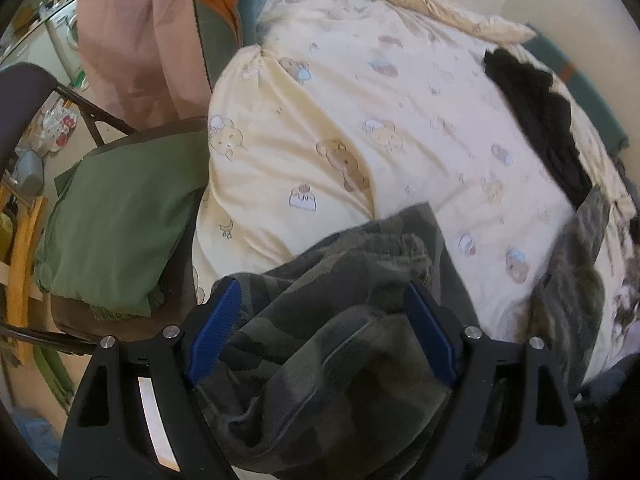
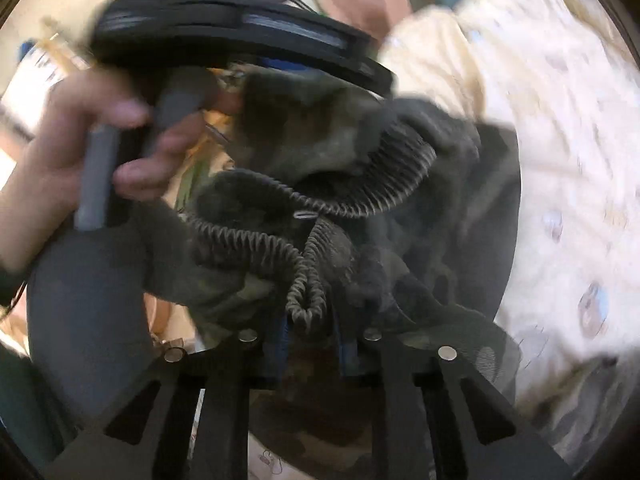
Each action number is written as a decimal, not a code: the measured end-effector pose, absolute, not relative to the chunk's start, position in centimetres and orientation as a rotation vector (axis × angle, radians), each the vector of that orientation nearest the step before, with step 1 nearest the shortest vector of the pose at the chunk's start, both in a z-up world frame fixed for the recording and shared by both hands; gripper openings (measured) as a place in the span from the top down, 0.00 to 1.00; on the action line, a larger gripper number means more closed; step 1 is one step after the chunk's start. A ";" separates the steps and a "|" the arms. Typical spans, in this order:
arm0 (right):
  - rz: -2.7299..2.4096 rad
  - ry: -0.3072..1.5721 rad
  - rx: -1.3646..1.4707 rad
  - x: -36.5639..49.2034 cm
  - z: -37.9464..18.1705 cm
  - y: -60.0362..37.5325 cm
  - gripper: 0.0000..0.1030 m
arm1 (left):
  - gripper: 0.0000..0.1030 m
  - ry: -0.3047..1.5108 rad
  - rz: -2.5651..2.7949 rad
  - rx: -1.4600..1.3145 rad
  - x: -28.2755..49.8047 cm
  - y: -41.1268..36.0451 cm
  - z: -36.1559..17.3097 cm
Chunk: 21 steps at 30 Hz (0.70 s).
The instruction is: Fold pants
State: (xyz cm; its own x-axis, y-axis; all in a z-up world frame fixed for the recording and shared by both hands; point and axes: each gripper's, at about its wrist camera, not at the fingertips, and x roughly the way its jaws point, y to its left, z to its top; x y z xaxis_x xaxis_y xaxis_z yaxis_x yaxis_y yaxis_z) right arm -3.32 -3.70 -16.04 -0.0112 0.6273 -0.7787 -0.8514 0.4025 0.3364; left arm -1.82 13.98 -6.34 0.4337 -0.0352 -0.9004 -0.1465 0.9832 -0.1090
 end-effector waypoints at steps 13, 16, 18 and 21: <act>1.377 1.114 -0.495 -11.9 -14.7 -8.7 0.85 | 0.22 1.086 0.013 -0.194 -1.8 12.6 -5.2; 1.282 1.035 -0.511 -11.5 -13.4 -9.4 0.85 | 0.22 1.059 0.021 -0.177 -1.8 12.3 -4.9; 1.181 0.942 -0.491 -9.9 -10.6 -10.6 0.86 | 0.22 1.029 0.033 -0.198 -1.9 12.7 -4.4; 0.989 0.797 -0.420 -5.8 -5.5 -12.9 0.86 | 0.22 0.917 0.077 -0.292 -2.4 14.3 -2.4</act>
State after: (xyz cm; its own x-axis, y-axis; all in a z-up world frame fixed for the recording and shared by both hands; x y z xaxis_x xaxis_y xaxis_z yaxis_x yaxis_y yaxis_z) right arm -5.76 -12.89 -5.45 0.3066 0.5758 -0.7579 -0.8634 0.5035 0.0333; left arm -2.43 14.29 -2.40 0.6084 -0.0581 -0.7915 -0.1897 0.9578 -0.2162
